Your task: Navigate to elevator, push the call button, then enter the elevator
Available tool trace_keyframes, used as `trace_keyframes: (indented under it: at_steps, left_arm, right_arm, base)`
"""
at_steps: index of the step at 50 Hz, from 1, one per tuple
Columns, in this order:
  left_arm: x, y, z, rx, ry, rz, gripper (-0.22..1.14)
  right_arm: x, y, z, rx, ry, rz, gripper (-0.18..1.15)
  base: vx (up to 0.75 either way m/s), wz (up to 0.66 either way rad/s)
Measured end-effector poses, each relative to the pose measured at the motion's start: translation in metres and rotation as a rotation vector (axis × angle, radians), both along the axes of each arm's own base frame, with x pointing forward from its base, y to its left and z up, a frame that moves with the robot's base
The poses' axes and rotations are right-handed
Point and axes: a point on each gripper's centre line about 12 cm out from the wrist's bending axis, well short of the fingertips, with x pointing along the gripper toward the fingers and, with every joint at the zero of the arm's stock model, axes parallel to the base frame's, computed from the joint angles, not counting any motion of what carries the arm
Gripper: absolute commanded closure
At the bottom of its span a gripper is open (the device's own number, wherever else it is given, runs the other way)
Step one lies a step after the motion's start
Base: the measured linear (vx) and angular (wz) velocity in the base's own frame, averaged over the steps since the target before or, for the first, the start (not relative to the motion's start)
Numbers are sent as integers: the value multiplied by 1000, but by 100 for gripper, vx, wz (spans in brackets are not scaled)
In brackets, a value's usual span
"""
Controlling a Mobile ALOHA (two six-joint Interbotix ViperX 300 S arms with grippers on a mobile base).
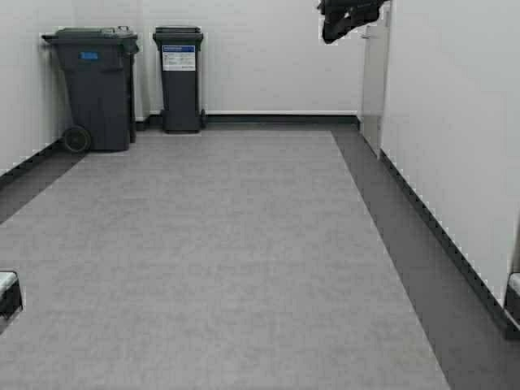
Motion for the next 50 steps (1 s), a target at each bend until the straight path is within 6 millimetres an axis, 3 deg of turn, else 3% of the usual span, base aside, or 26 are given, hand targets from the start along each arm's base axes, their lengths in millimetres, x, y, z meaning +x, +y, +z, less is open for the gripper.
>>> trace_keyframes:
  at_steps: [19,50]
  left_arm:
    - [0,0,0,-3,0,0,89]
    - [12,-1,-5,26,31,-12,89]
  right_arm:
    - [-5,7,-3,3,2,25,91]
    - [-3,7,-5,-12,-15,35,91]
  base:
    - [53,-11]
    - [52,-37]
